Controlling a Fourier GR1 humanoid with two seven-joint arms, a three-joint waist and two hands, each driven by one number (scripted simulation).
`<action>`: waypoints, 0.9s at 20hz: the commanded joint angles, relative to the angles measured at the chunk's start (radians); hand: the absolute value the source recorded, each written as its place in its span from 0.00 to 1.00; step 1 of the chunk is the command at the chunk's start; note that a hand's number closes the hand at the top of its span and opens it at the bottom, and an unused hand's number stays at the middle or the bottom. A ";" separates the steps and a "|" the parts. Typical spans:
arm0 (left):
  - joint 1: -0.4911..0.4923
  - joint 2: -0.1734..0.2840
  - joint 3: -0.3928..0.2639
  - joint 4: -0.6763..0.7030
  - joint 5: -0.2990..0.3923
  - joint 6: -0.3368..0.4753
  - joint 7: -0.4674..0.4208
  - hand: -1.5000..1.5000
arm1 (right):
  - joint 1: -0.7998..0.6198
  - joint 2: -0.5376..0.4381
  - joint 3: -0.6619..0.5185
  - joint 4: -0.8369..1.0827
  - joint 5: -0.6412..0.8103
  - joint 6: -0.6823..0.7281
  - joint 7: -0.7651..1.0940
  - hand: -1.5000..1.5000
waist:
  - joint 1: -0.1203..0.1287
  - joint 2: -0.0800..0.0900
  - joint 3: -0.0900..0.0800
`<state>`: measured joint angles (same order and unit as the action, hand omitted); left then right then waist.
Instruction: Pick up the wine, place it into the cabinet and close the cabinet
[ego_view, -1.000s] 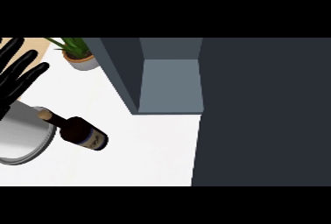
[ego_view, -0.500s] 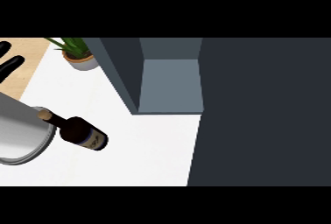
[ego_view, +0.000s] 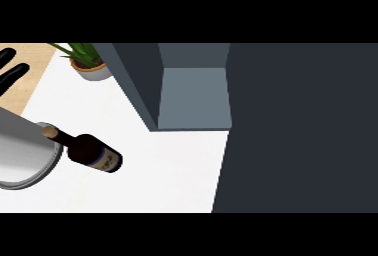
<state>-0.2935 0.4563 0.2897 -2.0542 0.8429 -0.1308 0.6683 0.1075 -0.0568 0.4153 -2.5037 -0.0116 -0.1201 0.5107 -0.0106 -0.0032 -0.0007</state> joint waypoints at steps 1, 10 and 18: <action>0.018 0.003 0.017 0.061 -0.004 -0.064 -0.026 0.00 | 0.072 -0.030 0.071 -0.201 0.104 -0.019 0.054 0.00 | -0.005 -0.001 0.000; 0.137 -0.075 -0.037 0.082 -0.106 -0.142 -0.119 0.00 | -0.064 -0.013 0.129 -0.111 0.199 -0.119 0.094 0.00 | 0.006 -0.001 -0.001; 0.090 -0.080 -0.030 0.240 -0.197 -0.191 -0.210 0.00 | -0.058 -0.081 0.118 -0.219 0.178 -0.144 0.161 0.00 | -0.011 -0.002 -0.001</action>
<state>-0.2116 0.3790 0.2488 -1.8740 0.6847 -0.2885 0.5036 -0.0006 -0.1182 0.4724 -2.5106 0.0309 -0.2369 0.5950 -0.0153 -0.0040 -0.0013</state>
